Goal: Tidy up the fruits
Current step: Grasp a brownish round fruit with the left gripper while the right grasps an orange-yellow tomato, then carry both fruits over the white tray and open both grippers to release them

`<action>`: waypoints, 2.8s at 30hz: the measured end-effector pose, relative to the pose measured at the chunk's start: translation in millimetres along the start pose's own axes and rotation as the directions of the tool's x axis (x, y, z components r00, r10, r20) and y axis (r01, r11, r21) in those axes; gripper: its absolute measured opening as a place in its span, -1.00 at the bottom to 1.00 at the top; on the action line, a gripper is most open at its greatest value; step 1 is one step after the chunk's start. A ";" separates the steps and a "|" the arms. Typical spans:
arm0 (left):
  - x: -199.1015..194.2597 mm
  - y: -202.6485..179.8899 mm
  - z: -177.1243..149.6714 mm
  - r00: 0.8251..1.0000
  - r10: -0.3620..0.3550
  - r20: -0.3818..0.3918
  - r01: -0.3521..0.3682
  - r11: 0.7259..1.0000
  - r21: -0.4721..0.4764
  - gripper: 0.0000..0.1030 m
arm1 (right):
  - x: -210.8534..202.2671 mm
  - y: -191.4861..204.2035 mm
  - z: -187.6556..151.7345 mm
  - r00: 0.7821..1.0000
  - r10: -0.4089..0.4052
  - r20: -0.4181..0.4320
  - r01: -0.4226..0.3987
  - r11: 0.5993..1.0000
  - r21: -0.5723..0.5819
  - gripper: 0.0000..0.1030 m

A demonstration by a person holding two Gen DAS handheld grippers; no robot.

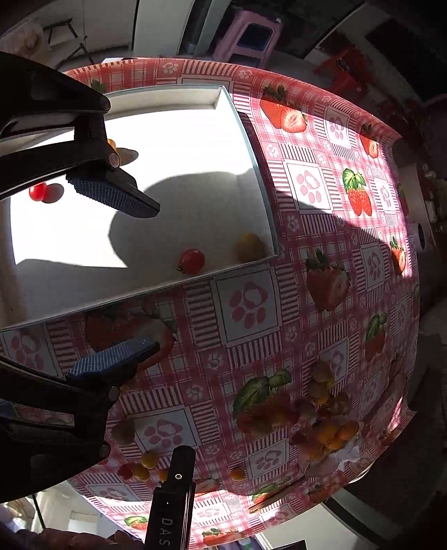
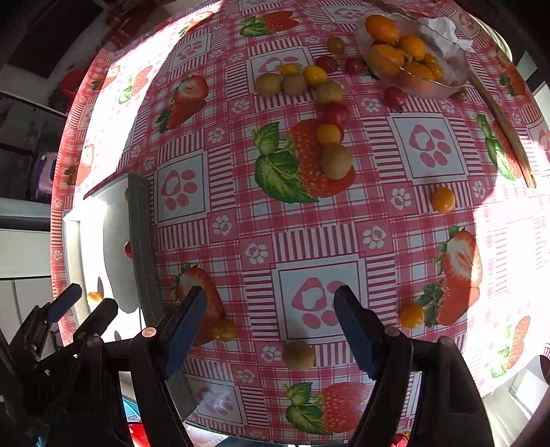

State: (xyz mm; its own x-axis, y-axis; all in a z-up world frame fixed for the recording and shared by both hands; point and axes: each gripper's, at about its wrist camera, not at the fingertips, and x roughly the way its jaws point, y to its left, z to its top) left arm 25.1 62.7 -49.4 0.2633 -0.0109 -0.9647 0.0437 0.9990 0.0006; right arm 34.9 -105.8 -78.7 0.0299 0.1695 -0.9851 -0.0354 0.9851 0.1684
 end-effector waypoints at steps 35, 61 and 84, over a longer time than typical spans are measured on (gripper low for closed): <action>99.2 -143.7 95.8 0.993 -0.053 -0.104 0.058 0.997 0.046 0.42 | 22.2 -103.8 65.0 0.990 -0.111 0.090 0.119 0.989 -0.089 0.37; 63.9 -151.7 108.5 0.994 -0.100 -0.041 0.101 0.994 0.044 -0.46 | 3.5 -92.9 65.0 0.984 -0.105 0.145 0.121 0.987 -0.105 -0.57; 15.9 -45.5 39.6 0.998 -0.057 0.009 0.058 0.996 -0.071 -0.46 | -23.7 -9.6 29.5 0.985 -0.061 0.160 0.100 0.963 -0.251 -0.57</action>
State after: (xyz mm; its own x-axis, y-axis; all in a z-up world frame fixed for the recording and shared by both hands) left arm 65.5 15.4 -54.3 0.2686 -0.0684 -0.9608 -0.0096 0.9972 -0.0737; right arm 63.9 -118.3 -55.9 0.1915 0.1118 -0.9751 -0.2817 0.9579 0.0545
